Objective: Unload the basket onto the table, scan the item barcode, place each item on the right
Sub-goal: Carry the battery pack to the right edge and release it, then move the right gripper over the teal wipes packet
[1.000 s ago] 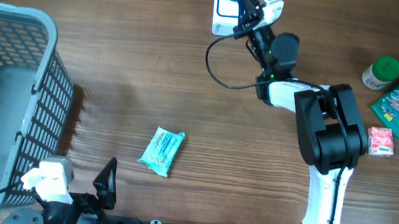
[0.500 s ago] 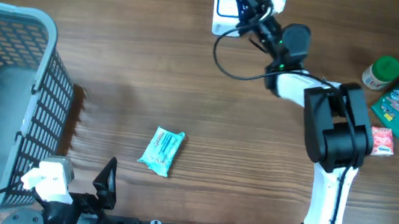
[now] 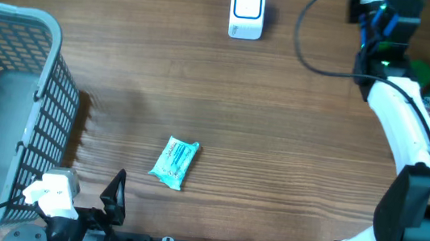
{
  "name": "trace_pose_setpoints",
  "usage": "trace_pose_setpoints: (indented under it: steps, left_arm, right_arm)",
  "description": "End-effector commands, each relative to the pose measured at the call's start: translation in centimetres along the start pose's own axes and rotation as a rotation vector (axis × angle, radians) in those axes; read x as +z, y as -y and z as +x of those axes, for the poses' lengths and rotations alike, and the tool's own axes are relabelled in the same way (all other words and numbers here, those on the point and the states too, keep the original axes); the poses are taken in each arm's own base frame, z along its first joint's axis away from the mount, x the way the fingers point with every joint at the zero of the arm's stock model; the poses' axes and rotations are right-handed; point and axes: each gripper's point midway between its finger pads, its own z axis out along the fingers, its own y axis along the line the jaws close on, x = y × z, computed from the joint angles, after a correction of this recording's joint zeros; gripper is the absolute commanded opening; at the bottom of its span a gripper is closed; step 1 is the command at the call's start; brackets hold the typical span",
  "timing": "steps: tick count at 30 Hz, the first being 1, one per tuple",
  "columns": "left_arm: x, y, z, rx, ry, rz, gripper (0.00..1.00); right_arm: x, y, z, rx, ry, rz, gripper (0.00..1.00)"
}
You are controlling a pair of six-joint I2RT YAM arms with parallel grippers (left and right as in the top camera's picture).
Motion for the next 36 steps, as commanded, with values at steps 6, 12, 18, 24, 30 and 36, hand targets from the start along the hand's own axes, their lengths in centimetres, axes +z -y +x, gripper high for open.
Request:
trace_pose_setpoints:
  steps: [6, 12, 18, 24, 30, 36]
  left_arm:
    - [-0.1, 0.2, 0.0, -0.007, 0.006, 0.012, 1.00]
    - [-0.1, 0.2, 0.0, -0.007, 0.006, 0.012, 1.00]
    - [-0.1, 0.2, 0.0, -0.007, 0.006, 0.012, 1.00]
    - [-0.1, 0.2, 0.0, -0.007, 0.006, 0.012, 1.00]
    - [-0.1, 0.2, 0.0, -0.007, 0.006, 0.012, 1.00]
    - [-0.1, 0.2, 0.0, -0.007, 0.006, 0.012, 1.00]
  right_arm:
    - [-8.2, 19.5, 20.2, 0.406, -0.603, 0.918, 0.04]
    - [-10.4, 19.4, 29.6, 0.812, -0.848, 0.872, 0.04]
    - [-10.1, 20.2, 29.0, 0.814, -0.813, 0.873, 0.10]
    - [-9.8, 21.3, 23.9, 0.797, -0.706, 0.755, 0.82]
    - [-9.5, 13.3, 13.0, 1.047, -0.586, 0.047, 1.00]
    - [-15.7, -1.5, 6.5, 1.152, -0.775, -0.812, 1.00]
